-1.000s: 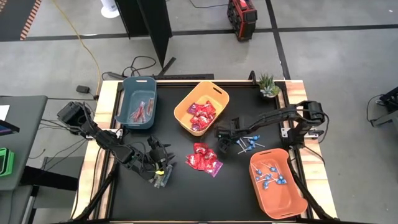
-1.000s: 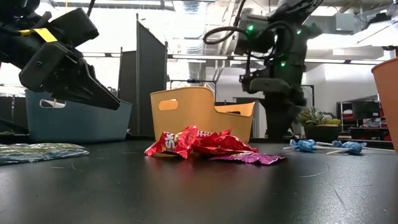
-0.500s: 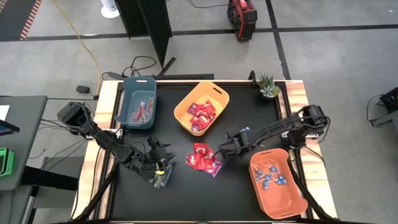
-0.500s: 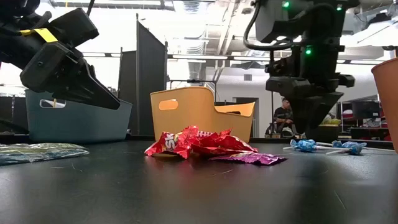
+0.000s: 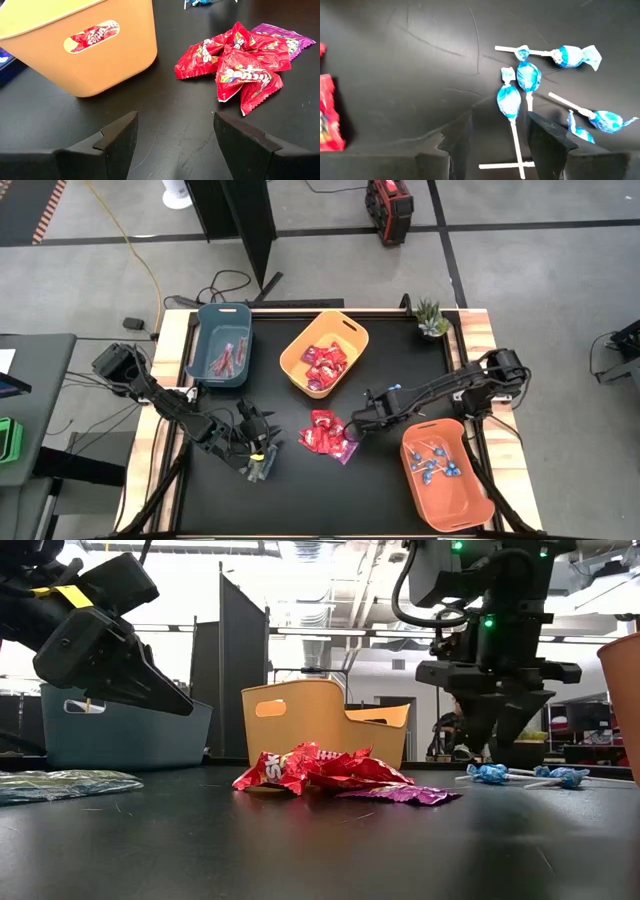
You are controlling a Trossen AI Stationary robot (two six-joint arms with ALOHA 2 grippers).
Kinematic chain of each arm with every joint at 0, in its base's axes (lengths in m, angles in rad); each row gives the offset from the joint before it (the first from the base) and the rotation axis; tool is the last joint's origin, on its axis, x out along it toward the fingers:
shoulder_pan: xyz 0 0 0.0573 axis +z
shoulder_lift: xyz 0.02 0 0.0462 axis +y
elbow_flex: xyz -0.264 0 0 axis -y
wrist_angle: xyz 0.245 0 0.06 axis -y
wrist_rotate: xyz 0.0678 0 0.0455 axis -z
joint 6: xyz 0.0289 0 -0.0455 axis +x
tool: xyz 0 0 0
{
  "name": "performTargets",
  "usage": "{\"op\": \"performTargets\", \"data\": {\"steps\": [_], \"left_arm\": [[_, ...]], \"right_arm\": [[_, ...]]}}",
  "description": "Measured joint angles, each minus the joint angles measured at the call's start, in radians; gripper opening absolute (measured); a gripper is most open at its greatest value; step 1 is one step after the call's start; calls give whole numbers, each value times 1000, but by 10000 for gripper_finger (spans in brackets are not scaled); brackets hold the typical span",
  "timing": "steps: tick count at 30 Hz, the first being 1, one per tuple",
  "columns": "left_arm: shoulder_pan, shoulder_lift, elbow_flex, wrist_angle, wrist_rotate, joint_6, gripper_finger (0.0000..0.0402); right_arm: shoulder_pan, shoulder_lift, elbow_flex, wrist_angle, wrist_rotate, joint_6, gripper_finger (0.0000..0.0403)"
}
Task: Sort candy
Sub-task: Put the blue lollipop into the orange bin
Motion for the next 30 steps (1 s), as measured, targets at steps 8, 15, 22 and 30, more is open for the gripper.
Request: {"op": "performTargets", "data": {"steps": [8, 15, 22, 30], "left_arm": [[0, 0, 0, 0, -1, -2, 254], [0, 0, 0, 0, -1, -3, 254], [0, 0, 0, 0, -2, -3, 254], [0, 0, 0, 0, -2, -3, 254]], "right_arm": [[-10, 0, 0, 64, 28, 27, 196], [1, 3, 0, 62, 21, 56, 196], [9, 3, -9, 57, 21, 68, 196], [-3, 4, -44, 44, 12, 45, 196]]}}
